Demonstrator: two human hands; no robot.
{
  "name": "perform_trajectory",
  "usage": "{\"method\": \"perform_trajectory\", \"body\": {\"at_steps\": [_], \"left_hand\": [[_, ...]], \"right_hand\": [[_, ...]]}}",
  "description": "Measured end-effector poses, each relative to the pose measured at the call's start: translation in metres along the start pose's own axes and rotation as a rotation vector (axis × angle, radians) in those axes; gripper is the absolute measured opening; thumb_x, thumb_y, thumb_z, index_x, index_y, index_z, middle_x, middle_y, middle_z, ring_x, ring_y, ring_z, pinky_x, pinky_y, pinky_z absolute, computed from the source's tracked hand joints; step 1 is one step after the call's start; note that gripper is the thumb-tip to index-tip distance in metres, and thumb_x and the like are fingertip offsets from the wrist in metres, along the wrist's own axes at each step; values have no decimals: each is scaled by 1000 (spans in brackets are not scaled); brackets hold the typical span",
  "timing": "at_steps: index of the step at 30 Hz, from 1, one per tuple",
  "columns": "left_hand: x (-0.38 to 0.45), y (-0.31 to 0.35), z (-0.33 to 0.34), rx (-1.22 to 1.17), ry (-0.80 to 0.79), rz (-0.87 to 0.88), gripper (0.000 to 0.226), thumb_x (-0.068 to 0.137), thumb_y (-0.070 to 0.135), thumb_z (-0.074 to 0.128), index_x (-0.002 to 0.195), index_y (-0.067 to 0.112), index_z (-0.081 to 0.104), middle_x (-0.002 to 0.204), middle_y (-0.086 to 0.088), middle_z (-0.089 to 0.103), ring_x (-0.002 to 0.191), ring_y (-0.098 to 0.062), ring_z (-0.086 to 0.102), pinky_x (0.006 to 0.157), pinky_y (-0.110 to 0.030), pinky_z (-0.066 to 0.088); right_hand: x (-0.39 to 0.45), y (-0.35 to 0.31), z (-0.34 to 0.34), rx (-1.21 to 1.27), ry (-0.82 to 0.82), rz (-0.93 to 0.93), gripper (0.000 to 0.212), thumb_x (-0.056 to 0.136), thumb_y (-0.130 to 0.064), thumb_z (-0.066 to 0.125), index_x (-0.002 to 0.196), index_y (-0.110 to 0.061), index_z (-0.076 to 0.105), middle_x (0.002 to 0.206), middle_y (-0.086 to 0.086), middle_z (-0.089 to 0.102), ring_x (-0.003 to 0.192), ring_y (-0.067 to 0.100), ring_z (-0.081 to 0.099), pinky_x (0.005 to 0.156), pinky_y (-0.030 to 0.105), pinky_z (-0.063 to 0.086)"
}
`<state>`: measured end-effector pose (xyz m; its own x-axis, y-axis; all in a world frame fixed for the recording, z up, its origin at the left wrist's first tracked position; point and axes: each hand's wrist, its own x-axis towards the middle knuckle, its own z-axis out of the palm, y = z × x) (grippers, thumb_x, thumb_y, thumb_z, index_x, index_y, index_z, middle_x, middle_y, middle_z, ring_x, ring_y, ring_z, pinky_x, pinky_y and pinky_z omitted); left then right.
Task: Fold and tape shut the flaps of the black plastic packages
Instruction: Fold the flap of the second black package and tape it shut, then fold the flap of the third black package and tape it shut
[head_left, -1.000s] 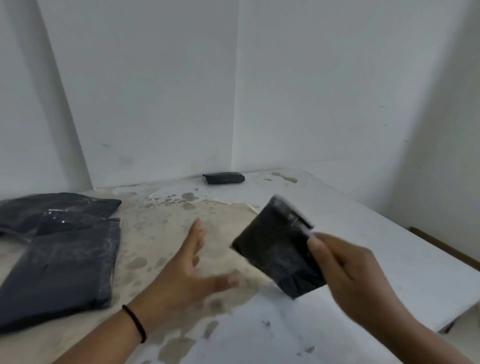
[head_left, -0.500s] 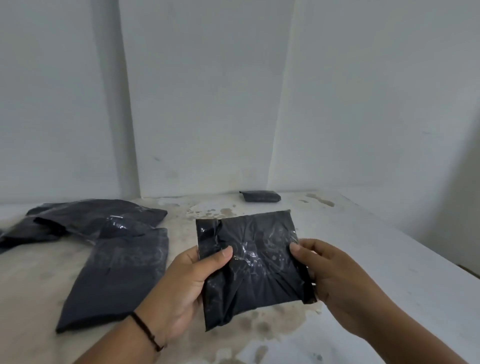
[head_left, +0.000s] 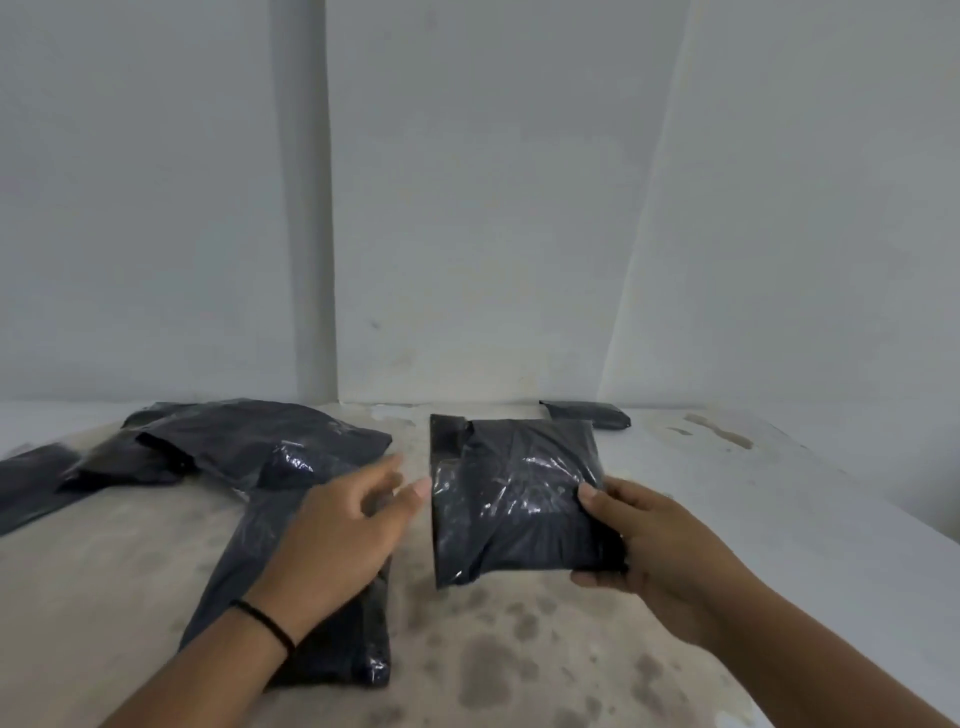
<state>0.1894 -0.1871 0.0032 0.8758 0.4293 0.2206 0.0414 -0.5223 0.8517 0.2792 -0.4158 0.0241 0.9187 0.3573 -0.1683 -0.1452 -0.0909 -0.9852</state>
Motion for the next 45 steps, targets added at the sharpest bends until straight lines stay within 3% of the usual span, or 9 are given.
{"method": "perform_trajectory", "body": {"at_steps": [2,5,9,12,15,17,20,38,45], "left_hand": [[9,-27,-7,368,114,132,55,84,58,52,127,24,61,128,4,62,127,-14,50,106,-29,31],[17,-57,-4,609,42,115,75,74,64,27,123,20,64,132,0,61,131,-22,46,112,-48,24],[19,-66,3,736,39,168,59,78,55,36,108,21,72,117,-1,69,118,-25,59,102,-56,36],[20,-69,4,745,55,145,65,77,59,30,115,24,69,126,2,64,127,-21,51,110,-55,27],[21,-69,4,748,55,136,73,75,63,22,122,27,64,134,6,57,134,-17,42,115,-50,17],[21,-71,4,757,54,145,67,76,61,27,117,25,68,128,5,62,129,-19,49,111,-53,23],[22,-75,6,773,67,152,60,77,58,34,109,24,72,119,5,67,122,-21,55,107,-55,30],[24,-80,9,792,107,158,55,76,58,39,104,26,73,114,7,69,115,-20,61,102,-55,36],[21,-75,8,750,133,155,58,77,58,37,108,23,72,116,4,68,119,-21,57,106,-54,32]], "right_hand": [[28,-3,1,-29,67,17,19,92,-23,60,103,-8,66,99,14,71,79,28,68,58,35,58],[74,-6,2,-50,132,29,24,91,-23,63,103,-3,65,97,15,67,76,27,64,52,31,55],[130,0,6,-8,202,45,28,88,-20,66,102,3,60,100,19,63,74,28,63,48,30,55],[160,6,14,-28,248,5,52,89,-24,65,132,-2,48,130,19,54,99,31,62,73,40,59],[156,17,29,-663,414,-213,57,92,-36,55,143,-14,39,148,12,39,132,30,40,108,43,36],[147,29,44,-1042,376,-380,52,94,-45,46,141,-24,40,148,6,37,136,26,32,108,45,26],[150,47,57,-1355,183,-362,59,93,-58,28,147,-35,23,155,3,22,143,24,16,113,49,14],[188,48,50,-1296,115,-235,64,93,-63,13,151,-37,2,161,1,-12,147,24,-15,114,55,-1],[159,46,59,-1353,191,-497,63,94,-57,16,150,-28,17,160,5,5,146,26,0,117,45,5]]}}
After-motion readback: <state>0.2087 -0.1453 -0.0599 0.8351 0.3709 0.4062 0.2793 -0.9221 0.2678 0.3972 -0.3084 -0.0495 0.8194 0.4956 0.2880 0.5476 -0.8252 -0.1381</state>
